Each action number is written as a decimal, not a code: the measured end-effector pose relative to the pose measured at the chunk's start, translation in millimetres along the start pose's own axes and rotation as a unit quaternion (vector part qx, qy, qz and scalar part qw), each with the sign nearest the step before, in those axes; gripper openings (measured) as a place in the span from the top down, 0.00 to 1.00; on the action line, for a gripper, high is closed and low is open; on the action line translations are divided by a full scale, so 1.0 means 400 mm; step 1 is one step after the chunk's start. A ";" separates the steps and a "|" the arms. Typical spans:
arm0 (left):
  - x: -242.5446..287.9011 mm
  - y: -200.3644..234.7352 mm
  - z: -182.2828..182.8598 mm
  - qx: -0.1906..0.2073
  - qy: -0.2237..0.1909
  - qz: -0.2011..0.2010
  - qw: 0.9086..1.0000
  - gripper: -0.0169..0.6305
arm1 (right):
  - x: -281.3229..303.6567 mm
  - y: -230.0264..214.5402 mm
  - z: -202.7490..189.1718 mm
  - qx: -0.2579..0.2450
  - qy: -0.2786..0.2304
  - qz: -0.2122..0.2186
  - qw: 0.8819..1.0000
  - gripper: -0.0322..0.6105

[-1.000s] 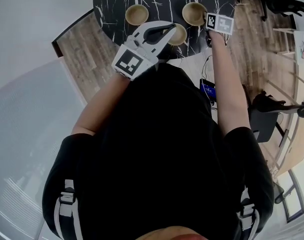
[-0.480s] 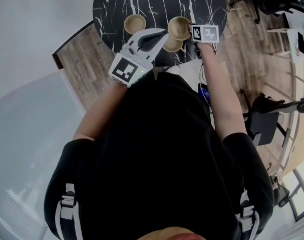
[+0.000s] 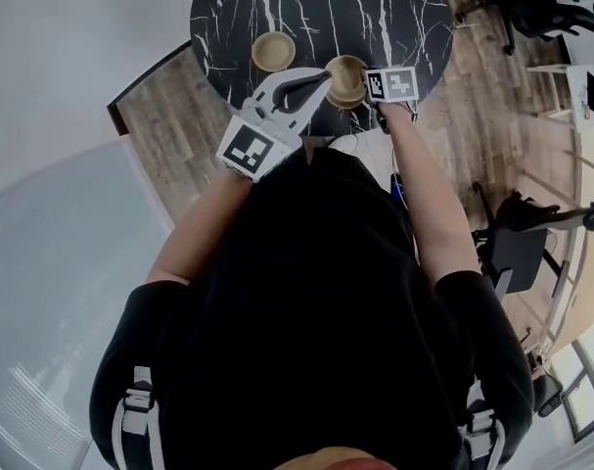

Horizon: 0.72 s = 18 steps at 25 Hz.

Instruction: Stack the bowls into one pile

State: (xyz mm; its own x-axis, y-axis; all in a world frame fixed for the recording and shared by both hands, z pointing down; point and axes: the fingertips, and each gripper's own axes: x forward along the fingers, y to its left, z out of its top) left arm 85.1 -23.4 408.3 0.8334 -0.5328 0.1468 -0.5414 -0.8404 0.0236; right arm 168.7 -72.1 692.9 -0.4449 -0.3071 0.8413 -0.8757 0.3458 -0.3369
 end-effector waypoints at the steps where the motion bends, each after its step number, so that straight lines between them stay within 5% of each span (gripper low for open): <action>1: -0.002 0.002 0.000 -0.001 0.000 0.001 1.000 0.97 | 0.005 0.003 -0.006 -0.001 0.003 0.000 1.000 0.92; 13: -0.013 0.025 -0.020 -0.010 0.006 0.008 1.000 0.97 | 0.060 0.018 -0.070 -0.006 0.043 0.011 0.999 0.90; 18: -0.008 0.030 -0.023 -0.009 0.009 0.001 1.000 0.97 | 0.056 0.015 -0.070 -0.005 0.045 0.011 0.999 0.79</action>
State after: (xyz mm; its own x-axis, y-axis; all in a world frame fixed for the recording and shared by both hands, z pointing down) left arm 75.0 -30.9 417.4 0.8307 -0.5319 0.1646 -0.5447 -0.8376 0.0421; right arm 158.9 -52.1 721.6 -0.4448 -0.2192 0.8684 -0.8640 0.3605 -0.3516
